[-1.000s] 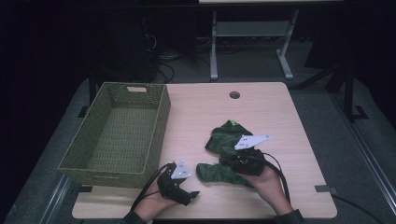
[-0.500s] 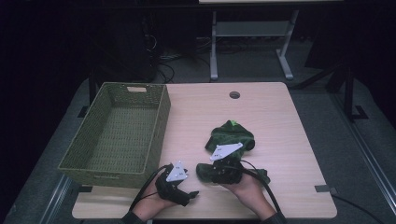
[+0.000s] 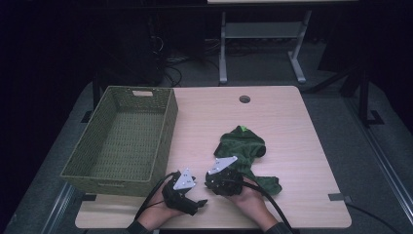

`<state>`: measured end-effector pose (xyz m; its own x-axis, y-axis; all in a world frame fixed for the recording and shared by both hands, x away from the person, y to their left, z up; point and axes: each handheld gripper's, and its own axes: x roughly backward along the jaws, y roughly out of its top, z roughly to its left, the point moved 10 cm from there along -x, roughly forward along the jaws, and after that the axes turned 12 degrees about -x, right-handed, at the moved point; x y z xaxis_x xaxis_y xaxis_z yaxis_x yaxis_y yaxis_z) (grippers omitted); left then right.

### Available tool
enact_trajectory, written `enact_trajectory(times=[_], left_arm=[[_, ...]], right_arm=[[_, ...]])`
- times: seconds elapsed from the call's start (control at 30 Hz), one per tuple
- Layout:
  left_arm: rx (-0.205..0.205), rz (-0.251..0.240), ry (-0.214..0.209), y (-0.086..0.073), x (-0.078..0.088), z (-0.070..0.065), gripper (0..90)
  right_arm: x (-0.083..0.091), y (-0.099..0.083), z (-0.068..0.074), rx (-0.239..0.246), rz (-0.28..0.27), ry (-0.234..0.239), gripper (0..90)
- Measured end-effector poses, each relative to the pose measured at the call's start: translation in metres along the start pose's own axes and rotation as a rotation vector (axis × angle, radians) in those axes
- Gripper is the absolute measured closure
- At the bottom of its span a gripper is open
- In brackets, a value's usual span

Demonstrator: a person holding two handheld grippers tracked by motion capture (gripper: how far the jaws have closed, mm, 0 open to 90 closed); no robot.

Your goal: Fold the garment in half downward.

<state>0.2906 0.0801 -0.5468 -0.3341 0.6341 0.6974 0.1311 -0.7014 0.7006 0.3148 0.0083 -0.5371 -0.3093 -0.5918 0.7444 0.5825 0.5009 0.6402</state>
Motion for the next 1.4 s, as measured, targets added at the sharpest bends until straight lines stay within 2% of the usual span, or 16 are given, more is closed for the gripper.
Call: enact_trajectory(times=[0.2,0.27,0.3,0.4,0.43,0.5,0.63,0.67,0.83,1.1,1.4], left_arm=[[0.001,-0.001,-0.001,0.0,0.0,0.0,12.6],[-0.002,0.0,0.0,0.0,0.0,0.0,12.6],[-0.002,0.001,0.0,0.0,0.0,0.0,12.6],[-0.002,0.002,-0.001,0.0,0.0,0.0,12.6],[-0.002,0.001,-0.001,0.0,0.0,0.0,12.6],[0.002,0.001,-0.002,0.0,0.0,0.0,12.6],[0.0,0.0,-0.001,0.0,0.0,0.0,12.6],[0.008,-0.006,-0.001,0.001,0.0,0.0,12.6],[0.0,0.0,-0.001,0.0,0.0,0.0,12.6],[0.007,-0.005,-0.003,0.001,0.0,-0.001,12.6],[0.008,-0.005,-0.003,0.001,0.0,-0.001,12.6]], right_arm=[[-0.002,-0.002,0.005,0.008,-0.005,-0.009,84.2],[-0.001,-0.004,0.007,0.005,0.001,0.016,85.8],[-0.001,-0.004,0.007,0.007,0.002,0.026,86.2],[0.0,-0.006,0.01,-0.033,0.008,0.081,86.9],[0.0,-0.007,0.011,-0.028,0.012,0.087,86.9],[0.002,-0.007,0.013,-0.015,0.015,0.086,86.9],[0.012,-0.002,0.017,-0.029,-0.007,0.103,86.8],[0.014,-0.001,0.017,-0.019,-0.013,0.102,86.8],[0.024,0.001,0.019,-0.014,-0.029,0.102,86.4],[0.042,0.009,0.015,0.0,-0.072,0.108,85.9],[0.065,0.012,0.0,-0.03,-0.121,0.093,85.3]])
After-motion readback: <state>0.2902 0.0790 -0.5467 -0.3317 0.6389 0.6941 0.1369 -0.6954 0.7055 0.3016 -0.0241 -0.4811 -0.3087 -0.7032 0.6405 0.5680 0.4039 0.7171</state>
